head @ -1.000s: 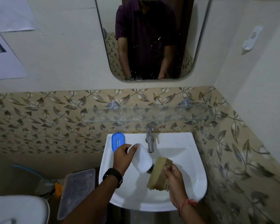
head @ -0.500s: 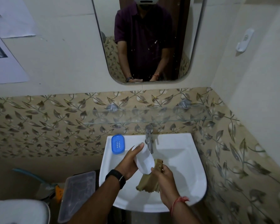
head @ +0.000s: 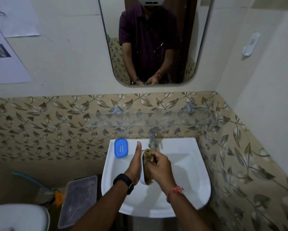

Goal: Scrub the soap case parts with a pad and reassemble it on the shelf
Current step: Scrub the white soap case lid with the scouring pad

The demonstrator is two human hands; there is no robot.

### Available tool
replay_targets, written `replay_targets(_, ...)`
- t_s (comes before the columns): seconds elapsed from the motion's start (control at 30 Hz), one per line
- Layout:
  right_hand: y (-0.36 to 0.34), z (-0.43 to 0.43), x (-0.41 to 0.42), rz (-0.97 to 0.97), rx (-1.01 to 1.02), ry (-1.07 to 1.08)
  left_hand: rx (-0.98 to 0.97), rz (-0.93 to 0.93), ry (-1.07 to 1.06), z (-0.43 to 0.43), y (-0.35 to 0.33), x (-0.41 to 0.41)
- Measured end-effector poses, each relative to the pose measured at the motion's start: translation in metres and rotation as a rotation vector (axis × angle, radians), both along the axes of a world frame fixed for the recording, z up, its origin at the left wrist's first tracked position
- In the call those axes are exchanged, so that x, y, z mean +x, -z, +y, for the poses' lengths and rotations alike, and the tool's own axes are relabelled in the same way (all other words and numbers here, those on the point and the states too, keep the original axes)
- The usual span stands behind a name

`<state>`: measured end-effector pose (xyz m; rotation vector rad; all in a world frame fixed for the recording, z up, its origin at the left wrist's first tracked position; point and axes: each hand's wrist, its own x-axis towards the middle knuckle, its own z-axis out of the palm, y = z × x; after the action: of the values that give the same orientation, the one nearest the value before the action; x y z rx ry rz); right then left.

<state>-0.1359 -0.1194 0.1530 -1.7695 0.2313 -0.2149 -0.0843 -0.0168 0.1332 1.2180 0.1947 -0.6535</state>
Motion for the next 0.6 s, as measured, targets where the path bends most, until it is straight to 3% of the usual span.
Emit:
replay_targets(0.1, 0.006, 0.004, 0.001, -0.019, -0.050, -0.073, -0.019, 0.022, -0.039, 0.001, 0.002, 0.002)
replay_targets(0.2, 0.012, -0.007, 0.000, 0.059, -0.282, -0.269, -0.026, 0.001, -0.010, 0.006, -0.001, 0.008)
replay_targets(0.3, 0.011, -0.004, -0.002, 0.023, -0.309, -0.024, 0.010, -0.035, -0.048, 0.001, -0.009, 0.010)
replay_targets(0.37, 0.006, 0.006, 0.001, -0.039, -0.199, 0.209, 0.024, -0.007, -0.041, -0.006, -0.017, 0.010)
replay_targets(0.43, 0.000, 0.011, 0.007, -0.075, -0.049, 0.260, 0.006, -0.002, -0.033, -0.011, -0.019, 0.011)
replay_targets(0.5, -0.008, 0.009, 0.011, -0.102, 0.000, 0.089, -0.006, 0.016, -0.088, -0.010, -0.019, 0.015)
replay_targets(0.6, -0.010, -0.004, 0.015, -0.018, -0.240, -0.196, -0.007, 0.030, -0.123, -0.003, -0.022, 0.020)
